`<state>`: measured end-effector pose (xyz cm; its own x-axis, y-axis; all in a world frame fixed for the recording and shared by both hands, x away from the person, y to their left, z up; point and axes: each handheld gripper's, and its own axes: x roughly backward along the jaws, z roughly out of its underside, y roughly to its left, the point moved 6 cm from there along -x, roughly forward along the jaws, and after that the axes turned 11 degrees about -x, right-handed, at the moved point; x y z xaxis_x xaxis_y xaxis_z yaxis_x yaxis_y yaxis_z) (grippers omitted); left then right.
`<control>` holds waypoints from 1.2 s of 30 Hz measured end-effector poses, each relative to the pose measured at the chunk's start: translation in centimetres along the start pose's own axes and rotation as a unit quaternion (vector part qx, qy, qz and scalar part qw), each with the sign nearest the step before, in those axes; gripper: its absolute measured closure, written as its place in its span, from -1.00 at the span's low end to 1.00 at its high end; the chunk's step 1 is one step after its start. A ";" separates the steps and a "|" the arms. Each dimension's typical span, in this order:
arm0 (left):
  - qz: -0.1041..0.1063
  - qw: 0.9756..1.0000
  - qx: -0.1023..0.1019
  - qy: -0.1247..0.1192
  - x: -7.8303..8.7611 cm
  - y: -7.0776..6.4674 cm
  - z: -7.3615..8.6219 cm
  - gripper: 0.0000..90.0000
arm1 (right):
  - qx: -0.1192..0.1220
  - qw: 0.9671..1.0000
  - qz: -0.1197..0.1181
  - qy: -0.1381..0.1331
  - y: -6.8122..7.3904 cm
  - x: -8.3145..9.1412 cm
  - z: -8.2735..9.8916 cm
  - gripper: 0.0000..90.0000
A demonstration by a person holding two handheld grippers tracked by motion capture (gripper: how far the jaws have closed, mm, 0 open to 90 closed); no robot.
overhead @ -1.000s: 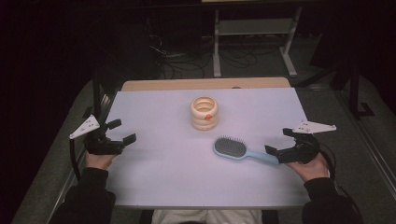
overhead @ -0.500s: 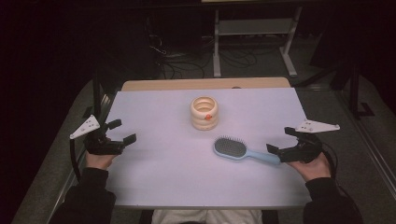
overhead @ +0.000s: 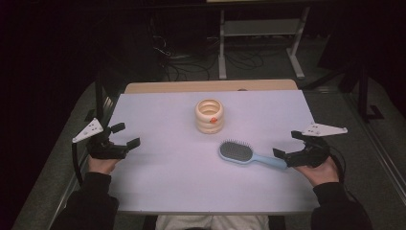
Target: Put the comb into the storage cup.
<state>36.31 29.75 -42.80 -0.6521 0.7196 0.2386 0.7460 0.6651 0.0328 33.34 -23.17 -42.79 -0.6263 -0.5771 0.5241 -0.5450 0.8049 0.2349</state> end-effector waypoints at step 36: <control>0.003 1.000 0.008 0.004 -0.2 -0.2 0.3 -1.00 | 0.058 0.992 -0.017 0.107 1.5 -2.5 -2.6 -1.00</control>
<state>36.26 29.57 -43.16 -0.6463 0.7221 0.2467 0.7478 0.6637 0.0162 35.49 -20.14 -41.60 -0.4794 -0.5515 0.6826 -0.6321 0.7566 0.1674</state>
